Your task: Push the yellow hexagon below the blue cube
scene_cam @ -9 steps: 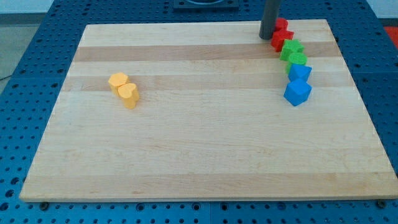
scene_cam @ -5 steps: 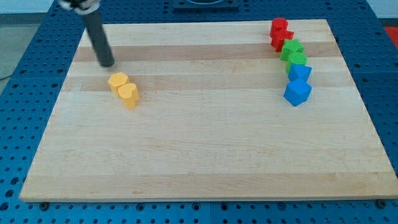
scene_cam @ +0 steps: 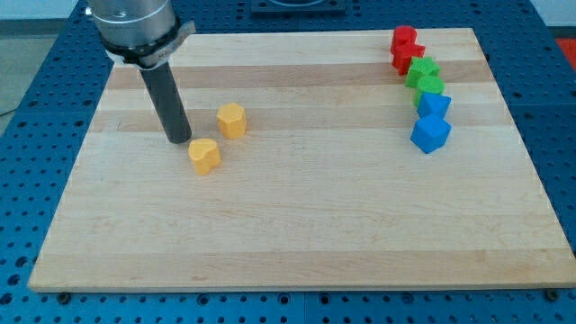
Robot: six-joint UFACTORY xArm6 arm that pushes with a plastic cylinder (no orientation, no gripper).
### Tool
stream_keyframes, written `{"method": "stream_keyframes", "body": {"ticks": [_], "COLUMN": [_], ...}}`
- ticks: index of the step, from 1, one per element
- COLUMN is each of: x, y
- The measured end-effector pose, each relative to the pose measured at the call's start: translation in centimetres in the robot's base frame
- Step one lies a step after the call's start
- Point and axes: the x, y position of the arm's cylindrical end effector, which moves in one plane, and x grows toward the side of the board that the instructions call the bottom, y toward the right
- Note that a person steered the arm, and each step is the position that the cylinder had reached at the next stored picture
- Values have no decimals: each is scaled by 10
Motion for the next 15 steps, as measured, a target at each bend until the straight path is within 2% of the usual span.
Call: {"method": "stream_keyframes", "body": {"ticks": [1,2,3,4,5,6,7,8,9,10,11,12,13,14,15], "x": [-35,-34,-11,-8,-21,-25,0,37,44,43,19,2,23,48,49], "y": [20,96,184,197,153,87,71,123,153,100,78,111,211,257,234]}}
